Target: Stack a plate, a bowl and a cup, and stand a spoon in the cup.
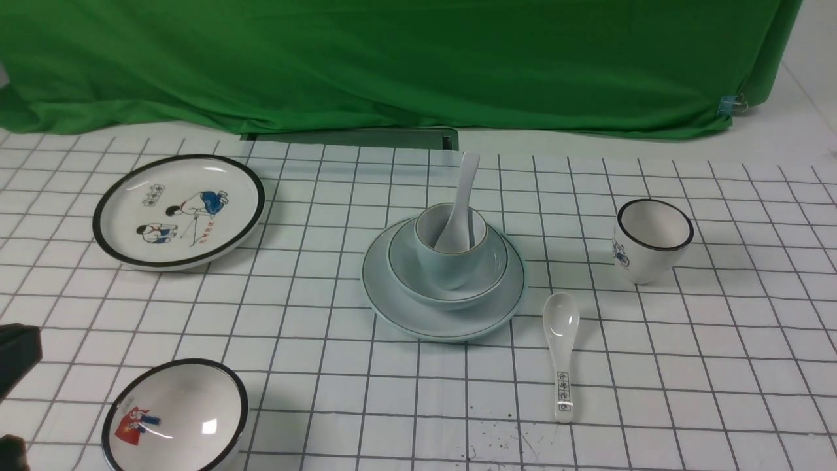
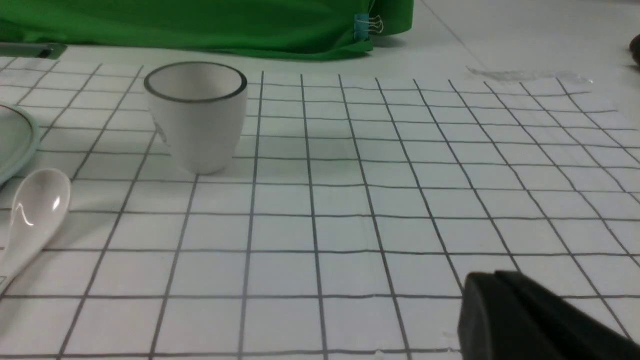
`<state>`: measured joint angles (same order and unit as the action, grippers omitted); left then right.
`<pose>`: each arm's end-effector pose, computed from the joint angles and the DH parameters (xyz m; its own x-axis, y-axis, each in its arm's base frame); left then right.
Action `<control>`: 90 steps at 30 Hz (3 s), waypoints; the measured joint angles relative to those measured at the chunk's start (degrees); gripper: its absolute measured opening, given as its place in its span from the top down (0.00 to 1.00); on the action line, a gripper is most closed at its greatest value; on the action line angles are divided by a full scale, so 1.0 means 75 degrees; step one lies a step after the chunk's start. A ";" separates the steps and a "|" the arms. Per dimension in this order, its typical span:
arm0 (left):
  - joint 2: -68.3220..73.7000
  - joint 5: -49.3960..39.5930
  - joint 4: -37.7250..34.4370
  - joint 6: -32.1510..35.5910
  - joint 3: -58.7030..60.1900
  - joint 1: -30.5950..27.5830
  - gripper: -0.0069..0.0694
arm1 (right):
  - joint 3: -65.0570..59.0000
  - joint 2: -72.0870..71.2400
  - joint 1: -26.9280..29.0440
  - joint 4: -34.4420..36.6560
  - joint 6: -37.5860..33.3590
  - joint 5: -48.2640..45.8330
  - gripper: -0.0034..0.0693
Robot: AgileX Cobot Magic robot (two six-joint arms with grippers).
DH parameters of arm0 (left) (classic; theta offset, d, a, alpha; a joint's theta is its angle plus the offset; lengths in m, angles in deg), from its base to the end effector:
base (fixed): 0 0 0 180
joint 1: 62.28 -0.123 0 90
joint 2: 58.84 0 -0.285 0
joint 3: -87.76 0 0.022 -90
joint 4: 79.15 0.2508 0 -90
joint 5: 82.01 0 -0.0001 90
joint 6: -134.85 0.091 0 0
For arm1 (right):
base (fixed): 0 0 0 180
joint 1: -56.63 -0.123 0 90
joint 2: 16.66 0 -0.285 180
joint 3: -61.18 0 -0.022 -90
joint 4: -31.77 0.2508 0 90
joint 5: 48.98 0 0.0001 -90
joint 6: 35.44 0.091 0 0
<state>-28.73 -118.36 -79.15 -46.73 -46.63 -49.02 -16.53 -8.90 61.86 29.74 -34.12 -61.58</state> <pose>0.0734 -0.0173 0.3149 -0.3719 0.0593 -0.9264 0.2192 0.9753 -0.0256 0.0557 -0.0058 0.1904 -0.1408 0.0013 -0.9900 0.0972 0.9952 -0.0125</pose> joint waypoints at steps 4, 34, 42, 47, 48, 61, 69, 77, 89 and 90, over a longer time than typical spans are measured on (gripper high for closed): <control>0.0000 0.0000 0.0000 0.0000 0.0000 0.0000 0.95 | 0.0000 0.0000 0.0000 0.0000 0.0027 0.0000 0.94; -0.0400 0.1044 0.0584 0.0000 0.0639 -0.0131 0.95 | 0.0000 0.0000 0.0000 0.0000 0.0047 -0.0008 0.86; -0.2137 0.4317 -0.0333 0.0875 0.3328 -0.1224 0.95 | 0.0000 0.0000 0.0000 0.0000 0.0047 -0.0008 0.83; -0.2914 0.3948 -0.0621 0.0787 0.4221 -0.1726 0.95 | 0.0000 0.0000 0.0000 0.0007 0.0047 -0.0008 0.82; -0.2922 0.3891 -0.0620 0.0787 0.4221 -0.1734 0.95 | 0.0000 0.0000 0.0000 0.0007 0.0047 -0.0008 0.81; -0.2957 0.3058 -0.0688 0.0739 0.4263 -0.1779 0.95 | 0.0000 0.0000 0.0000 0.0007 0.0047 0.0003 0.78; -0.2957 0.3058 -0.0526 0.0739 0.4263 -0.1779 0.95 | 0.0000 0.0000 0.0000 0.0007 0.0047 0.0003 0.77; -0.2957 0.3063 -0.0526 0.0739 0.4263 -0.1779 0.95 | 0.0000 0.0000 0.0000 0.0007 0.0047 0.0003 0.75; -0.2957 0.3063 -0.0523 0.0739 0.4263 -0.1779 0.95 | 0.0000 0.0000 0.0000 0.0007 0.0047 0.0003 0.72; -0.2957 0.3063 -0.0523 0.0739 0.4263 -0.1779 0.95 | 0.0000 0.0000 0.0000 0.0007 0.0047 0.0003 0.71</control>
<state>-50.91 -95.38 -83.07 -41.19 -14.66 -62.36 -16.53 -8.90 61.86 29.79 -33.76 -61.55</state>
